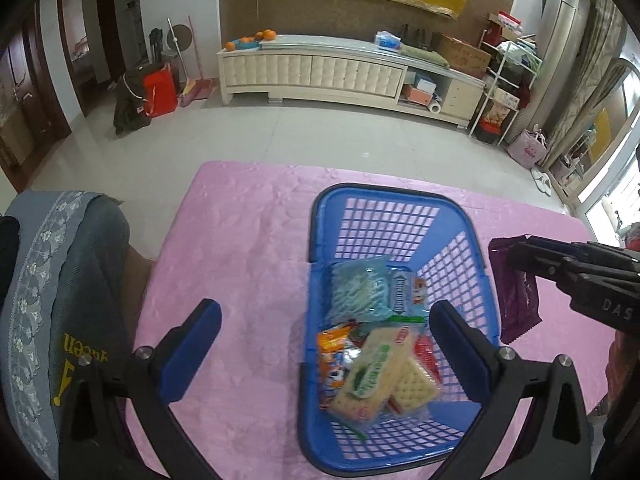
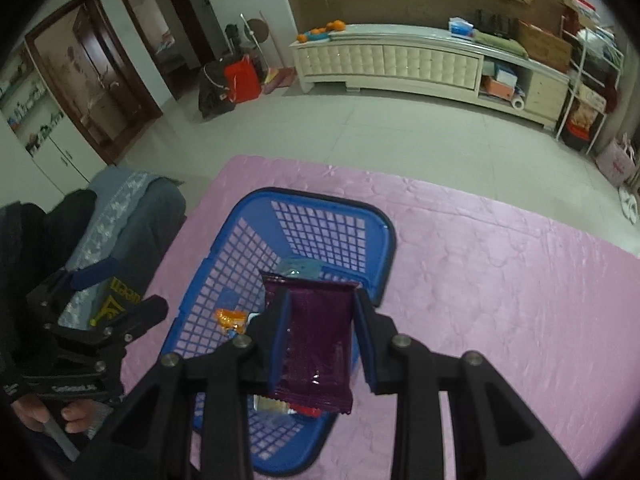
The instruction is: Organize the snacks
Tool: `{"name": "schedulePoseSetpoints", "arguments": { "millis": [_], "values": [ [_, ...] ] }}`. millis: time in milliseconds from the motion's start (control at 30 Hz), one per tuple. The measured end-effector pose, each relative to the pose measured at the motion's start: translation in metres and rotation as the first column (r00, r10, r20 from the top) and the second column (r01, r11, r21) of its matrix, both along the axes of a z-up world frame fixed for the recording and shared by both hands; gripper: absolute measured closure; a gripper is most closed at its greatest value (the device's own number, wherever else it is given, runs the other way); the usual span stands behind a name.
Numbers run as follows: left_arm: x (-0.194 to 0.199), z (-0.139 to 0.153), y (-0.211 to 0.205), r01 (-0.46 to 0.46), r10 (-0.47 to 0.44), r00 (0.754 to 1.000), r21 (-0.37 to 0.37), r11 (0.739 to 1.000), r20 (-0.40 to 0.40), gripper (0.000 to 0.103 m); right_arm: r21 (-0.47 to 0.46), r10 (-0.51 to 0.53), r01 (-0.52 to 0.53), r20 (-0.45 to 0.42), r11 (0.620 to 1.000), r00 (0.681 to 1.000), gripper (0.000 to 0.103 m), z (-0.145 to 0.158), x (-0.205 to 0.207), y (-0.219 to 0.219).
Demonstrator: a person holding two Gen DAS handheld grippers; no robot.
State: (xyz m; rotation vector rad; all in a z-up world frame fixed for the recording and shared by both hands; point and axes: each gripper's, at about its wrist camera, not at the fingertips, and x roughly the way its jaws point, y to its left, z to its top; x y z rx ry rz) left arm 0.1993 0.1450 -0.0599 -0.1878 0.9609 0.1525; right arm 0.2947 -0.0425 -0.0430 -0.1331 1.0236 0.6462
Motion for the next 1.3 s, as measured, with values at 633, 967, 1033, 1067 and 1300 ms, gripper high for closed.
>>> {"name": "schedulePoseSetpoints", "arguments": {
  "millis": [633,967,1033,1067,1300],
  "values": [
    [-0.020,-0.007,-0.006,0.002,-0.002,0.996,0.004,1.000,0.094,0.000,-0.043,-0.049,0.051,0.063,0.998,0.997,0.043,-0.033,-0.021,-0.005],
    [-0.093,0.013,-0.070,0.085,-0.122,0.952,0.141,0.986,0.282,0.000,0.103,-0.189,0.173,0.170,0.979,0.967,0.041,-0.027,-0.099,-0.072],
    [-0.108,0.018,-0.087,0.092,-0.137,0.939,0.156,0.983,0.314,0.000,0.125,-0.214,0.193,0.193,0.973,0.957,0.039,-0.021,-0.117,-0.086],
    [-0.117,0.021,-0.096,0.094,-0.145,0.931,0.165,0.982,0.335,0.000,0.135,-0.223,0.198,0.207,0.971,0.952,0.037,-0.018,-0.125,-0.091],
    [-0.157,0.036,-0.128,0.114,-0.173,0.890,0.160,0.980,0.422,0.000,0.179,-0.268,0.219,0.322,0.959,0.908,0.017,0.010,-0.179,-0.127]
  ]
}}
